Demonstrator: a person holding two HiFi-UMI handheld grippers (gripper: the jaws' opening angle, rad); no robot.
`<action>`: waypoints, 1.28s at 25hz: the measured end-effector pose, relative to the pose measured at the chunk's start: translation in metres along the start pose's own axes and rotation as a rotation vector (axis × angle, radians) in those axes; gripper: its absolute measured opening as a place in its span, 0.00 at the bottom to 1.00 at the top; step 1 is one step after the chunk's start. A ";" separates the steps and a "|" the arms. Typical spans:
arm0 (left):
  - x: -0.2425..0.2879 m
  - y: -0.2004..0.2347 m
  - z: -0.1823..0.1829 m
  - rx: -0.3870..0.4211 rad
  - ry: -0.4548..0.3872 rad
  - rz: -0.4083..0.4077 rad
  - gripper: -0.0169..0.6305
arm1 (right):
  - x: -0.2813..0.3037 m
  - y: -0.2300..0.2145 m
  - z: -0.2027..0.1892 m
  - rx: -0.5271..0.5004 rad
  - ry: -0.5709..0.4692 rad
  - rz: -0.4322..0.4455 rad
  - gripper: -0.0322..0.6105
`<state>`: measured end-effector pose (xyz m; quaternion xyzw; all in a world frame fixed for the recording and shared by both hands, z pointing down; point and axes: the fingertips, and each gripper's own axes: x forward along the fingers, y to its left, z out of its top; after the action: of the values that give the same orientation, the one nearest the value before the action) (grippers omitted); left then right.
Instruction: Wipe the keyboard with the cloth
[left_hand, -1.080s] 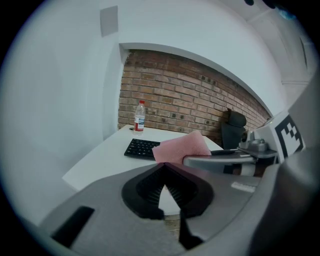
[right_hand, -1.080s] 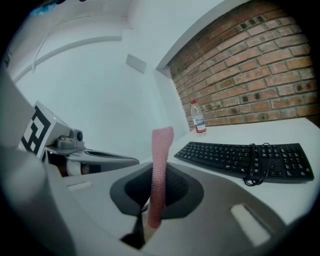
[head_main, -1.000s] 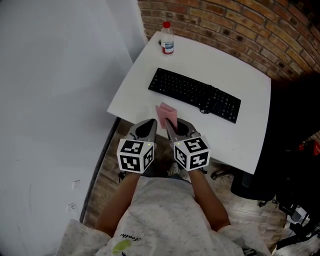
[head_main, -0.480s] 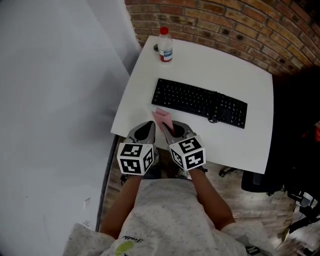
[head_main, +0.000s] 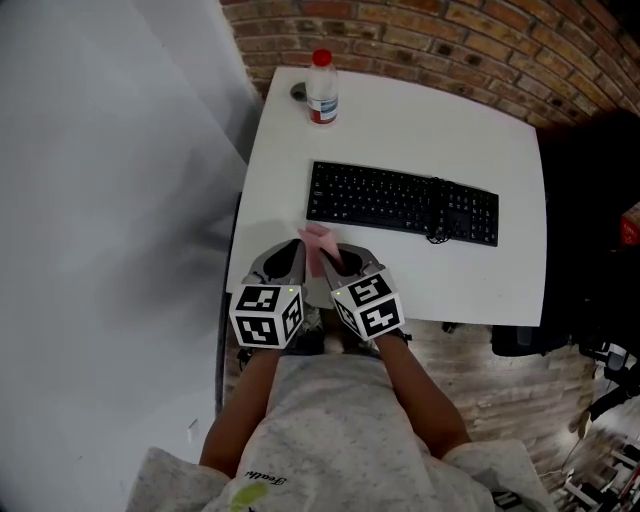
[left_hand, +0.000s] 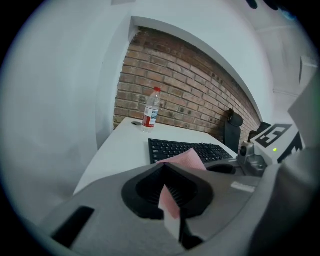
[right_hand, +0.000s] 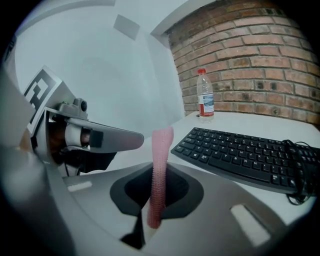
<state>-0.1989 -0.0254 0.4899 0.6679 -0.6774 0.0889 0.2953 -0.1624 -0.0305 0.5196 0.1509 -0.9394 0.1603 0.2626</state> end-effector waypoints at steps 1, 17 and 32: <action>0.003 0.003 0.002 0.004 0.002 -0.012 0.02 | 0.004 -0.001 0.000 -0.001 0.006 -0.011 0.09; 0.027 0.034 0.023 0.041 0.020 -0.138 0.02 | 0.043 -0.018 -0.003 0.021 0.121 -0.153 0.09; 0.037 0.025 0.024 0.080 0.045 -0.221 0.02 | 0.042 -0.032 -0.004 0.049 0.135 -0.236 0.09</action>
<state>-0.2269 -0.0668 0.4964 0.7477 -0.5887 0.0977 0.2912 -0.1829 -0.0665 0.5532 0.2555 -0.8913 0.1608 0.3384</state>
